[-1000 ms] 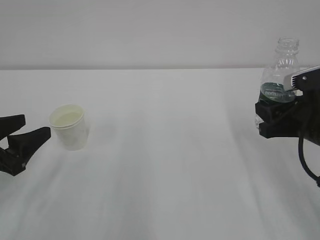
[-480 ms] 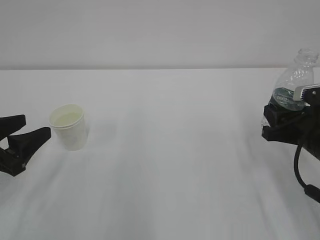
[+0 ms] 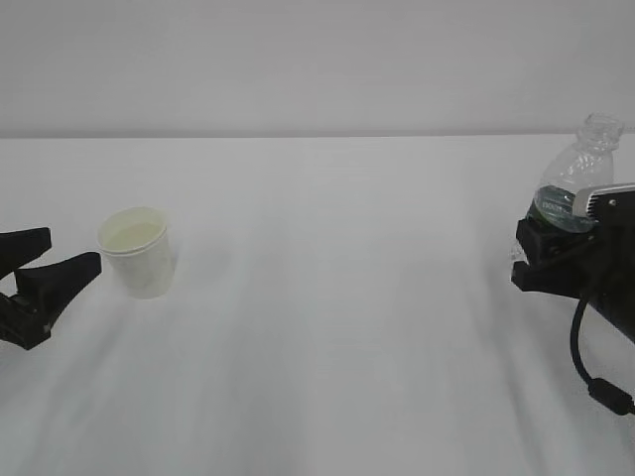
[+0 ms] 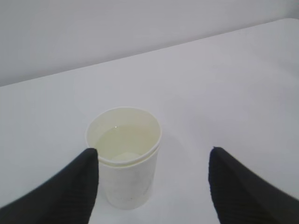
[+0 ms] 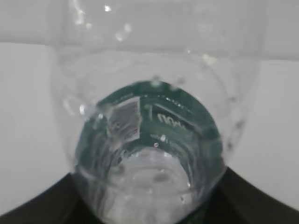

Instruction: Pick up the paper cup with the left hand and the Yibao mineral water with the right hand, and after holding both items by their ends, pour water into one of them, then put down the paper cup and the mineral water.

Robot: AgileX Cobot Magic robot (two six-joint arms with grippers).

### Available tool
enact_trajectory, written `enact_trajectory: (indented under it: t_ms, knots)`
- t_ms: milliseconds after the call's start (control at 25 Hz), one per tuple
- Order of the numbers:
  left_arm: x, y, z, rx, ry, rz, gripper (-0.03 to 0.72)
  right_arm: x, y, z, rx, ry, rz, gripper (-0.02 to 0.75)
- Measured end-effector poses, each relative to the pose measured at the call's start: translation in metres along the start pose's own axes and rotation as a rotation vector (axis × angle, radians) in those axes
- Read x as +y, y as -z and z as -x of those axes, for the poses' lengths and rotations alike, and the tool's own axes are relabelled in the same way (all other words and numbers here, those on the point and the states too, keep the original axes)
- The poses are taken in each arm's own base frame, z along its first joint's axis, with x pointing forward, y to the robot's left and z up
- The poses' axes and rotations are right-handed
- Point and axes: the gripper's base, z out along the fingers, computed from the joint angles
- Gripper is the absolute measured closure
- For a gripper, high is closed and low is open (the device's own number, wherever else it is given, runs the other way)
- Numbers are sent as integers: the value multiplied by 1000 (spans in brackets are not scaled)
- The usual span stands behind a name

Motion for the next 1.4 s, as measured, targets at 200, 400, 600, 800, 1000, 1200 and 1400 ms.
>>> enact_trajectory:
  t_ms: [200, 400, 600, 800, 1000, 1200, 1400]
  knots:
    - [0, 0, 0, 1, -2, -4, 167, 3, -3, -14, 41, 8, 25, 327]
    - [-1, 0, 0, 1, -3, -6, 167, 4, -5, -23, 72, 11, 41, 327]
    - [-1, 0, 0, 1, -3, -6, 167, 5, -5, -25, 80, 10, 43, 327]
    - [-1, 0, 0, 1, -3, -7, 168, 5, -7, -24, 74, 8, 43, 327]
    - [-1, 0, 0, 2, -4, -8, 168, 5, -9, -30, 93, 6, 44, 327]
    - [-1, 0, 0, 2, -4, -8, 168, 5, -10, -30, 89, 6, 43, 327]
    - [-1, 0, 0, 2, -4, -9, 168, 5, -12, -29, 81, 6, 43, 328]
